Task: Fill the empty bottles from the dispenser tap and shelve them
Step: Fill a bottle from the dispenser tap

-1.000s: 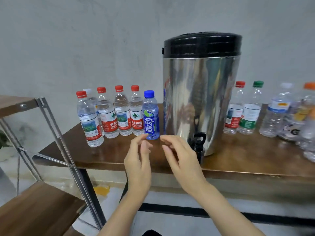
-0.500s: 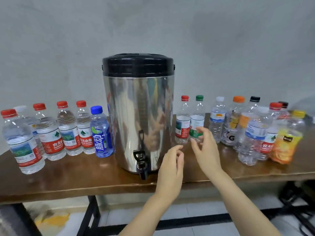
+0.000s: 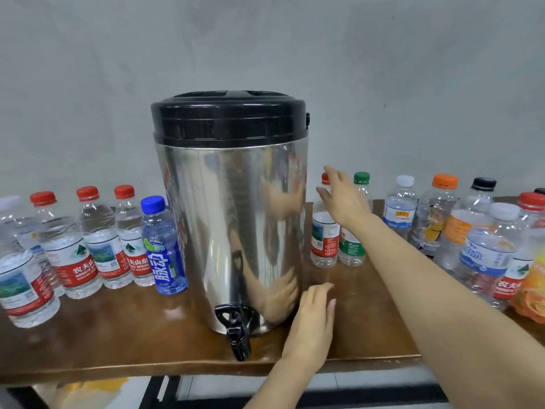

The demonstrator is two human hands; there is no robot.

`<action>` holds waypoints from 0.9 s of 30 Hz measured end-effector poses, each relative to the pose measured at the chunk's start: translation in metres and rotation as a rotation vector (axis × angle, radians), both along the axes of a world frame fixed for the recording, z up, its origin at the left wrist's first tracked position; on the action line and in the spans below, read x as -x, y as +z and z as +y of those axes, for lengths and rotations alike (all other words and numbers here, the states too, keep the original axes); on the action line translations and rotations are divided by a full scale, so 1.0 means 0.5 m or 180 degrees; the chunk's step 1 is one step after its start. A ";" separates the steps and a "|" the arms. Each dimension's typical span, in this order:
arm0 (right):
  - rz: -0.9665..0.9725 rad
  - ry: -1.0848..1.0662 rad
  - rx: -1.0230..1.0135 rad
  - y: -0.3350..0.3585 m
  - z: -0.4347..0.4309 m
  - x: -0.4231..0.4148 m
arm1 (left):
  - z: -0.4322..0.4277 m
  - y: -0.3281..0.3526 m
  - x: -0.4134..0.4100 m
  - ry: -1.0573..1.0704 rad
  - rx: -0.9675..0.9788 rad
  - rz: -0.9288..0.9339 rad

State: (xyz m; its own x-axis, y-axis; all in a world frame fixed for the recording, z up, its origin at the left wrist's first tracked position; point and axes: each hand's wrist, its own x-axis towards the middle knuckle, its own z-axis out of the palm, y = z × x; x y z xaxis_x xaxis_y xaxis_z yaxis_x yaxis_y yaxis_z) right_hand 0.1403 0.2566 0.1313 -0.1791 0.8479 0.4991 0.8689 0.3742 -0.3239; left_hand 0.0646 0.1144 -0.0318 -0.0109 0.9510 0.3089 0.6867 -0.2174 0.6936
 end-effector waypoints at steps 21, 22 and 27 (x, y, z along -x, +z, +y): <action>0.0510 0.0524 -0.0714 0.002 -0.265 -0.107 | -0.048 0.000 0.012 -0.0160 -0.0415 -0.0870; 0.0479 0.0538 -0.0691 -0.002 -0.279 -0.111 | -0.063 0.002 0.010 -0.0097 -0.0450 -0.1062; 0.0680 0.0819 -0.0227 -0.026 -0.342 -0.107 | -0.130 0.016 0.000 -0.0060 -0.0602 -0.1606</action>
